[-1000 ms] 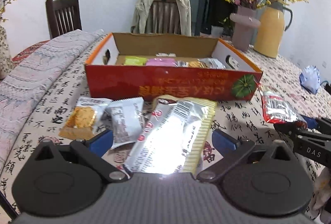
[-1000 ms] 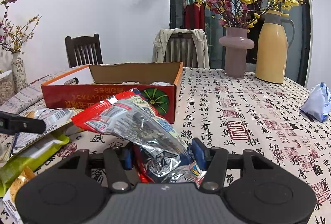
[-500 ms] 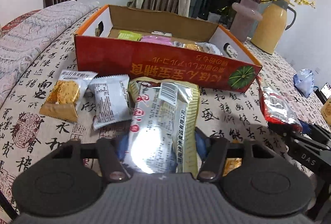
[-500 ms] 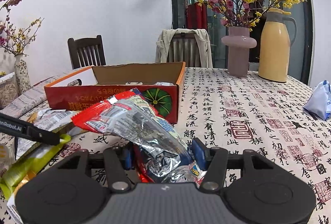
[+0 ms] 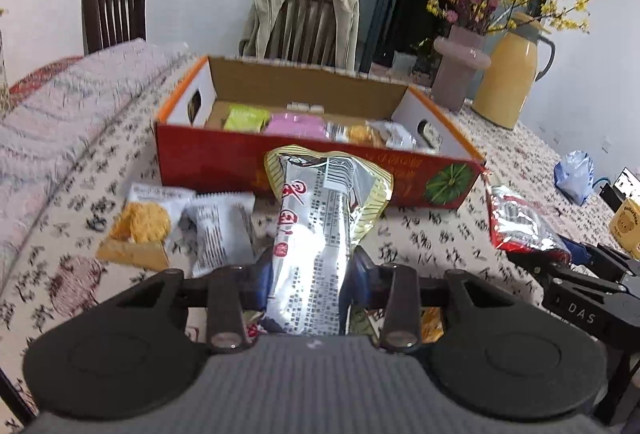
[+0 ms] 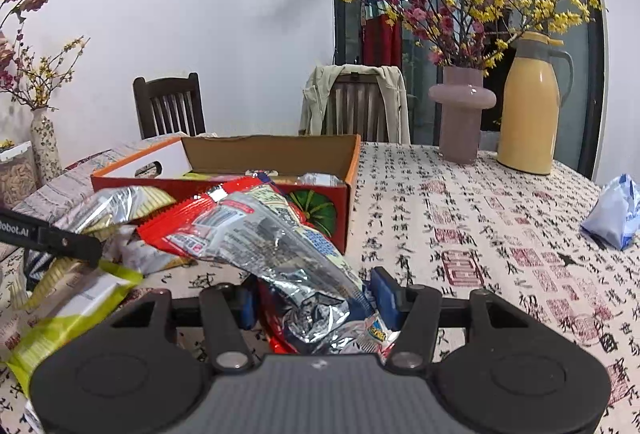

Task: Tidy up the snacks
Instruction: 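Carry both packets into the cardboard box and open both tools to release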

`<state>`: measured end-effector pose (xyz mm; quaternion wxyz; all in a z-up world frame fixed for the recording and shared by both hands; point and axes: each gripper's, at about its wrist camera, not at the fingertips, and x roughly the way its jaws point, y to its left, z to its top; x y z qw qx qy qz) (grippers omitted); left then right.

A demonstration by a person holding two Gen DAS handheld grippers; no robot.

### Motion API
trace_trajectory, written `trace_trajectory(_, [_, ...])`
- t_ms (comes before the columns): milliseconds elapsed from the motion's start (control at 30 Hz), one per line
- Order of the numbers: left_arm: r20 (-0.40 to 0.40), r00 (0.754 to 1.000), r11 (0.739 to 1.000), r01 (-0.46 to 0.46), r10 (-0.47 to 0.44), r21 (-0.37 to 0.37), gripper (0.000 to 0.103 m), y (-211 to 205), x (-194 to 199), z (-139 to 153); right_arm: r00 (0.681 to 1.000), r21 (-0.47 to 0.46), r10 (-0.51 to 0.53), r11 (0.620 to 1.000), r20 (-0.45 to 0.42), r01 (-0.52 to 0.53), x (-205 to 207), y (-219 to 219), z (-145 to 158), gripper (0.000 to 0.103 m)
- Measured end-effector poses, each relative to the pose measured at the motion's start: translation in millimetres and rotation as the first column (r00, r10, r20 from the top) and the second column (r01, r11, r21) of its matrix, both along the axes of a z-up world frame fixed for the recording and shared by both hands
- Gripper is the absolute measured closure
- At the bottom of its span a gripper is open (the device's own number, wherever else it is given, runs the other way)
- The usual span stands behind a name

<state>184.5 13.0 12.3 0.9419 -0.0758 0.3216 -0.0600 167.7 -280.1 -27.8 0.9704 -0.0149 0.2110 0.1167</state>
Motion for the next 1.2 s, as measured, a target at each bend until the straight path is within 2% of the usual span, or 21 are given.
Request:
trace_trajectory(300, [0.109, 0.994, 1.0, -0.019, 0.017, 0.02, 0.064, 3.5, 14.8, 42.5, 0.997, -0.033, 0.01, 0.999, 0.07, -0.008, 16.2, 20.8, 34.5, 0.048])
trace_trajectory(700, [0.175, 0.981, 0.996, -0.09, 0.086, 0.016, 0.064, 14.0, 83.2, 72.7, 0.991, -0.073, 0.009, 0.997, 0.135, 0.0, 85.9, 63.9, 77.2, 0.048])
trace_trajectory(900, [0.174, 0.977, 0.992, -0.126, 0.122, 0.014, 0.064, 21.4, 121.6, 68.9, 0.99, -0.068, -0.012, 0.997, 0.141, 0.022, 124.0, 77.3, 77.4, 0.048])
trace_trajectory(1200, [0.145, 0.971, 0.982, -0.191, 0.189, -0.001, 0.064, 33.5, 157.7, 29.4, 0.996, -0.062, -0.039, 0.997, 0.078, 0.044, 165.1, 83.9, 43.3, 0.048])
